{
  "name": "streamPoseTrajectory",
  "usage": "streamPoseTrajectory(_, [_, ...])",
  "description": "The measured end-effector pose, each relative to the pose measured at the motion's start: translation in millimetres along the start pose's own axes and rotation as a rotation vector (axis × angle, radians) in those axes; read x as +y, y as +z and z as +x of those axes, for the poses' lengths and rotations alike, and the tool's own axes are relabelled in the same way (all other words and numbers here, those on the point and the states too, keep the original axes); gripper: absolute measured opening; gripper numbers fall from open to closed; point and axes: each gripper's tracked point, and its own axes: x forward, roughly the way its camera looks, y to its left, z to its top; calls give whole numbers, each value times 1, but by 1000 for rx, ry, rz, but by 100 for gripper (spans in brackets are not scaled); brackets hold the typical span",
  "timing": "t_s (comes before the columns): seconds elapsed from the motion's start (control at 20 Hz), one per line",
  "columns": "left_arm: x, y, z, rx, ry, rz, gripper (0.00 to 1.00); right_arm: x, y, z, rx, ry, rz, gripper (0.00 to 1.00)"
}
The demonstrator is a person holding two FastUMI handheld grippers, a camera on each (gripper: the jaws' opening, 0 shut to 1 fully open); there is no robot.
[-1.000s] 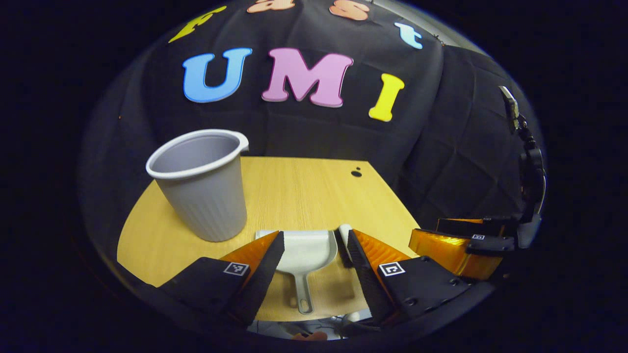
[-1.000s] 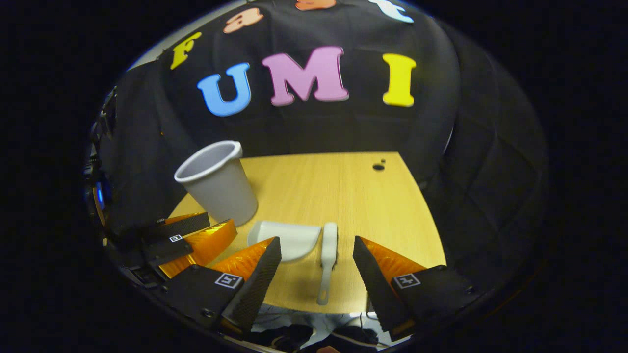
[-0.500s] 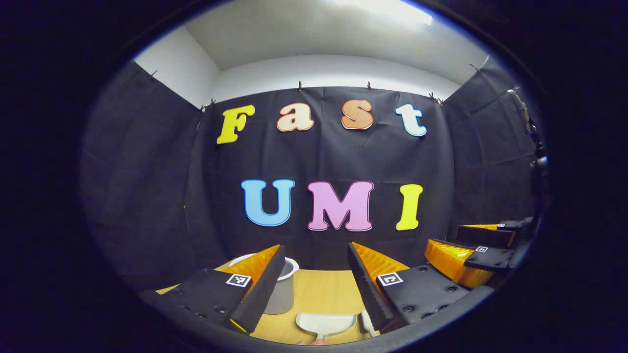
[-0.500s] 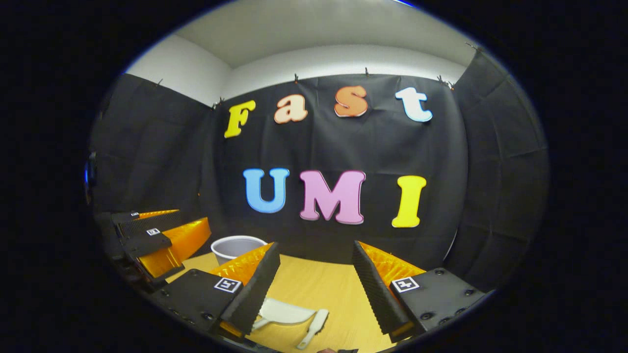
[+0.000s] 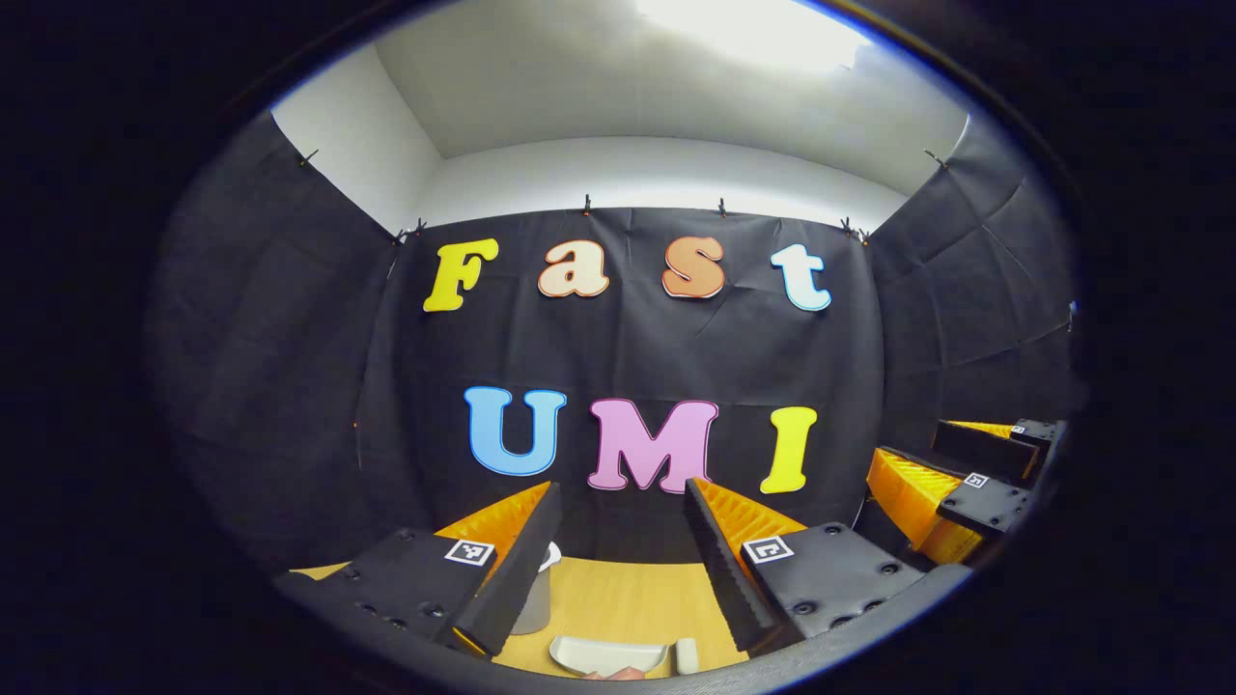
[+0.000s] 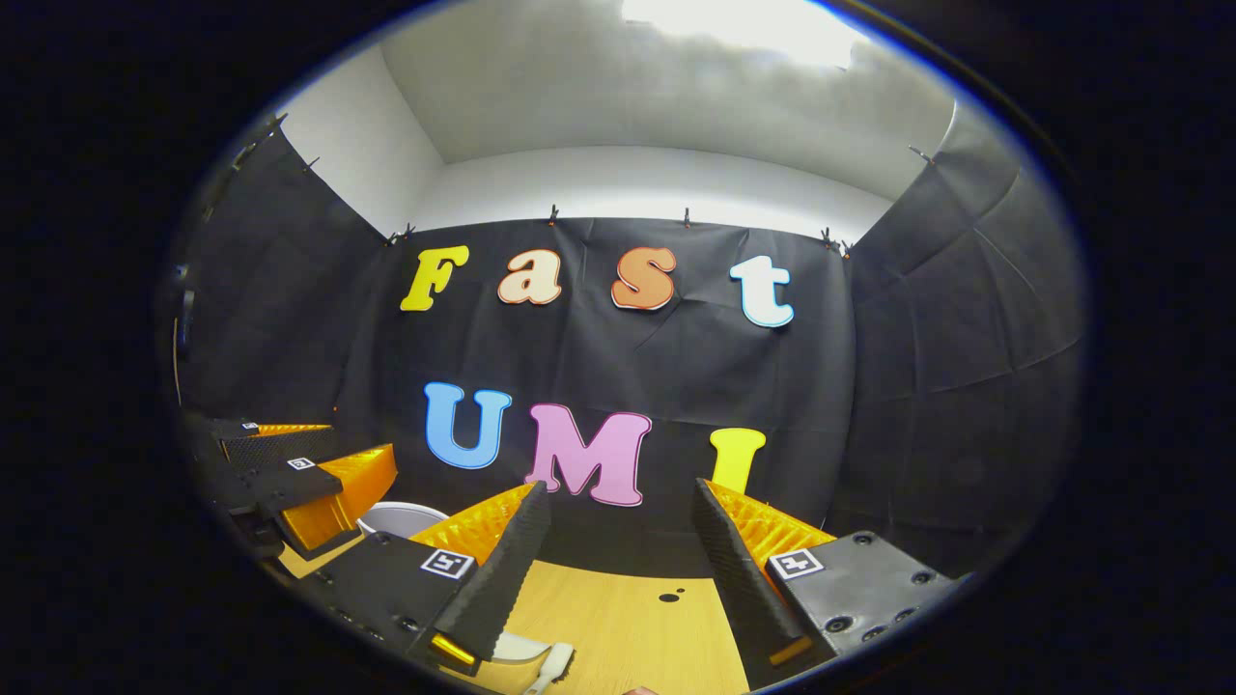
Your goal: Pick up the small broom and dustpan from the desktop, sweep the trash into the dustpan with the broom, and then empty the trash into the garbage bin.
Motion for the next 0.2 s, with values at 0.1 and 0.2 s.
streamPoseTrajectory(0.1, [0,6,11,-18,-21,6,76,8,0,3,3,9,7,93])
streamPoseTrajectory(0.2, [2,14,15,-32,-36,22,76,13,3,8,9,-1,16,95])
